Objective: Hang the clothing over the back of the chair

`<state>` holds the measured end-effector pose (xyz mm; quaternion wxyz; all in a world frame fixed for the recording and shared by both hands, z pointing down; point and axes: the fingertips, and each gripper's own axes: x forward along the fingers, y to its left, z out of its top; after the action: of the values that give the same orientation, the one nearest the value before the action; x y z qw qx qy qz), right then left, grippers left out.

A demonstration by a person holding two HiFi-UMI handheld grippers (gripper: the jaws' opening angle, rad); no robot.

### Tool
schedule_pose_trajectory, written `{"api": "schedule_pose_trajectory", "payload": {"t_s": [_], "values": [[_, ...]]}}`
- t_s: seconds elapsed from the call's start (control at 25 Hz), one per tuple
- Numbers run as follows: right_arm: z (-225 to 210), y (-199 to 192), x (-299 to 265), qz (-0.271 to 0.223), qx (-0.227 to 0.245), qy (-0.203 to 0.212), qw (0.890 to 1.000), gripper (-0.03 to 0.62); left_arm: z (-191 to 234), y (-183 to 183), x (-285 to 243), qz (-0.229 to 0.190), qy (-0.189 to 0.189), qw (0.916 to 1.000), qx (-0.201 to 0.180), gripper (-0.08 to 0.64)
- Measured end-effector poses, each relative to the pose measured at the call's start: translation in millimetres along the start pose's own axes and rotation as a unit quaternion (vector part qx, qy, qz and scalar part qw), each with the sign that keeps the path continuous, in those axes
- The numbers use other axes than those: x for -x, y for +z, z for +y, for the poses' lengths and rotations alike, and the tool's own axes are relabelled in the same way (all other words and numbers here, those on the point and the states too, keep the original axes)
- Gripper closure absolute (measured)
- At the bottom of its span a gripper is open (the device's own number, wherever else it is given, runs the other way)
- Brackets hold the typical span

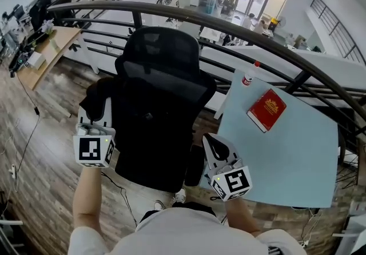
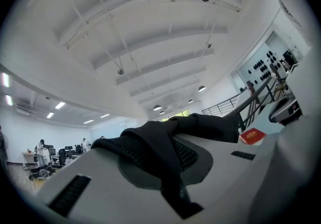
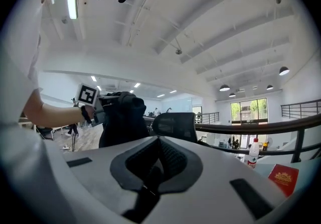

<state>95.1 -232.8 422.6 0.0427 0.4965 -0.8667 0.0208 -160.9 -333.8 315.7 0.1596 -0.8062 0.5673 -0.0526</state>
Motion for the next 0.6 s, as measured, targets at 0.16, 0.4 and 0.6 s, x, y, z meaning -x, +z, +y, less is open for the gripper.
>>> {"api": "schedule_pose_trajectory", "payload": {"t_s": [0.16, 0.4, 0.6], "values": [[-6, 3, -3, -0.006, -0.003, 0.004, 1.0, 0.574, 0, 13, -41, -0.009, -0.005, 0.9998, -0.019, 0.525], [-10, 4, -11, -0.01, -0.004, 0.015, 1.0, 0.574, 1, 34, -99, -0.026, -0.002, 0.9986, -0.045, 0.525], [-16, 3, -9, -0.01, -0.012, 0.013, 1.0, 0.574, 9, 53, -140, -0.023, -0.002, 0.9993, -0.029, 0.525]]}}
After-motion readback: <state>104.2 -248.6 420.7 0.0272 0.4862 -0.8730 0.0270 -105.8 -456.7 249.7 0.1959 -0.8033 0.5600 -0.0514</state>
